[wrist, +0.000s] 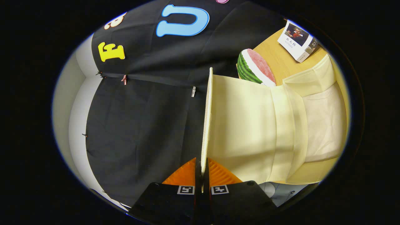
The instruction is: Open the storage box then place both shoes into the box .Put the left shoe in first, then the right shoe, with the right side of both shoes facing outward in a uniform manner.
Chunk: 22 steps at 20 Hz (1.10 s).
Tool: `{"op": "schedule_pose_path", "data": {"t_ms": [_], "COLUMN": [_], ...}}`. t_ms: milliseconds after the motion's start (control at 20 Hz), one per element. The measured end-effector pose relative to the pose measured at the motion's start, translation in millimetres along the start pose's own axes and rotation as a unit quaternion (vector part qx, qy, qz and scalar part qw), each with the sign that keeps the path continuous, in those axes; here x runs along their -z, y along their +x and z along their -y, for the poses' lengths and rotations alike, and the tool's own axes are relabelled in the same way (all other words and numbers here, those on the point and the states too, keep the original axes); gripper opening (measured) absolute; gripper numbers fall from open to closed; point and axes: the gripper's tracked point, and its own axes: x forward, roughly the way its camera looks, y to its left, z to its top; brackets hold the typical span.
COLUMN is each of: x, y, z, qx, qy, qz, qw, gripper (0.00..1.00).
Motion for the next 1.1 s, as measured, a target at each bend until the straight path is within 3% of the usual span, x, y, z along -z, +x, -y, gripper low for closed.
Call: {"op": "schedule_pose_path", "data": {"t_ms": [200,250,450,650,800,1000,1100], "x": [-0.4,-10.2,-31.4,-51.5,-74.7,-87.9,-92.6], "y": [7.2,3.2,-18.3,-70.0,-129.1,-198.8,-227.7], "z": [0.7,11.2,29.5,34.0,39.3,67.2,87.4], "qx": [0.019,0.042,0.1,0.14,0.186,0.258,0.302], "qy": [-0.021,-0.03,-0.096,-0.162,-0.229,-0.286,-0.316], "qz": [0.013,0.032,0.09,0.136,0.198,0.231,0.245], "qw": [1.0,0.998,0.986,0.967,0.935,0.893,0.866], "gripper": [0.05,0.08,0.97,0.97,0.97,0.97,0.97]}}
